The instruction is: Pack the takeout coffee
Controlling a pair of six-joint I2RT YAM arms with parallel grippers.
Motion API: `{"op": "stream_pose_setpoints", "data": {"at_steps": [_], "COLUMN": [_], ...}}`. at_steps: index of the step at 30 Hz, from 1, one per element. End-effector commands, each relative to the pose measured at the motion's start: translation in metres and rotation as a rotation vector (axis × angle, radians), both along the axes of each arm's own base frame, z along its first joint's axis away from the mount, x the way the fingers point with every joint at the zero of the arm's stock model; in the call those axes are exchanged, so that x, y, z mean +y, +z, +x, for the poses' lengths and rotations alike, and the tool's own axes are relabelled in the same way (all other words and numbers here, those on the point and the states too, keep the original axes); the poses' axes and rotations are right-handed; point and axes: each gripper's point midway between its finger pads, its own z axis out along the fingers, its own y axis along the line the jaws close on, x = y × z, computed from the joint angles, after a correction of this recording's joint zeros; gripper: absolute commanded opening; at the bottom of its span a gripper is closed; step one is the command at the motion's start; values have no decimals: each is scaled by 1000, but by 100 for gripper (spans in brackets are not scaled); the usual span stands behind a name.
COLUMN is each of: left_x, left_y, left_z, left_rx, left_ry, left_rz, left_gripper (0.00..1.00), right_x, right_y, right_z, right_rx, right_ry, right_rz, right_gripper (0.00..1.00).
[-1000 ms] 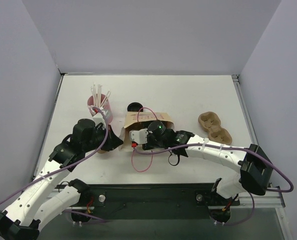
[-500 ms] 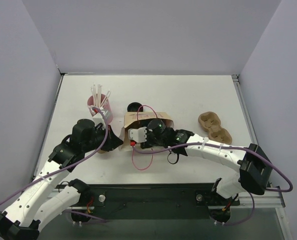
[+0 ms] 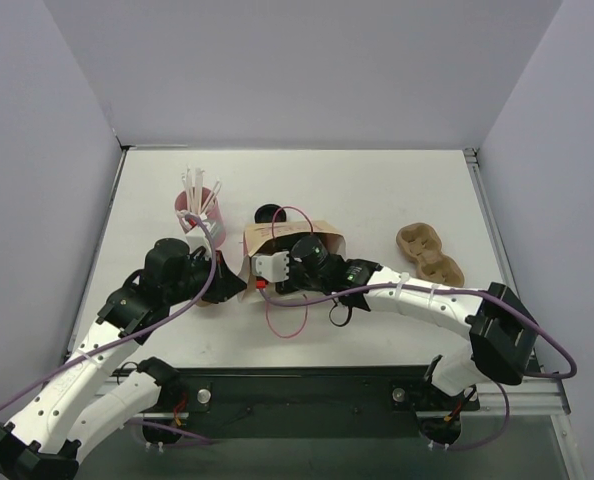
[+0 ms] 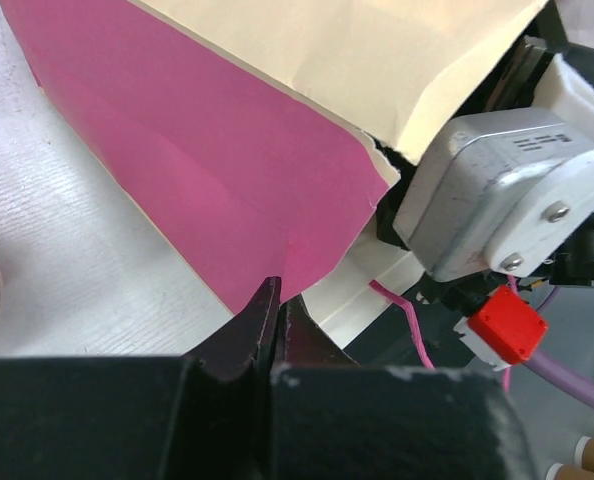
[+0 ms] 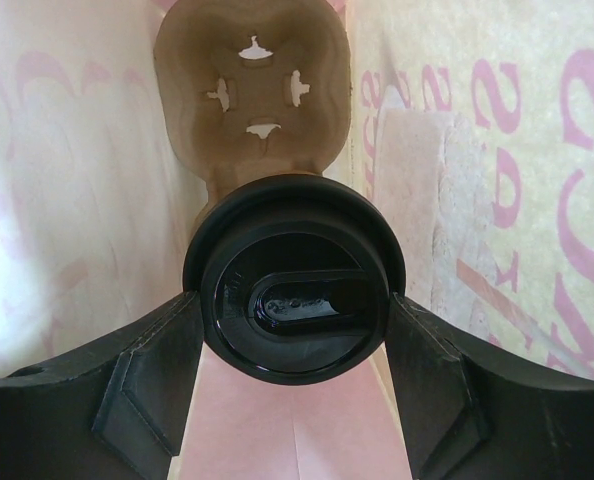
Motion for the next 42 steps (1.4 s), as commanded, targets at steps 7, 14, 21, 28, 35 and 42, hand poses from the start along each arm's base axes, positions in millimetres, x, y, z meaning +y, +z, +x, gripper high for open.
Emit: {"op": "stream_pose_setpoints", "data": {"at_steps": [7, 14, 21, 28, 35, 42], "left_x": [-3, -4, -4, -6, -9, -11], "left_y": [6, 5, 4, 7, 11, 13], "left_z": [-1, -1, -2, 0, 2, 4], "left_rx": [-71, -68, -59, -56, -52, -43], "left_ry": [-46, -52, -55, -55, -60, -53], "left_rz": [-12, -6, -5, -8, -15, -27], "left_gripper": [0, 0, 0, 0, 0, 0], "right_x": [-29, -31, -26, -26, -31, -29], "right_y": [21, 12, 2, -7, -9, -14], "right_z": [-11, -11, -8, -2, 4, 9], "right_rx": [-35, -28, -20, -24, -33, -33], "right_ry": [14, 36, 53, 45, 36, 45], "right_rz": [8, -19, -23, -44, -82, -104], "right_gripper": [35, 35, 34, 34, 33, 33]}}
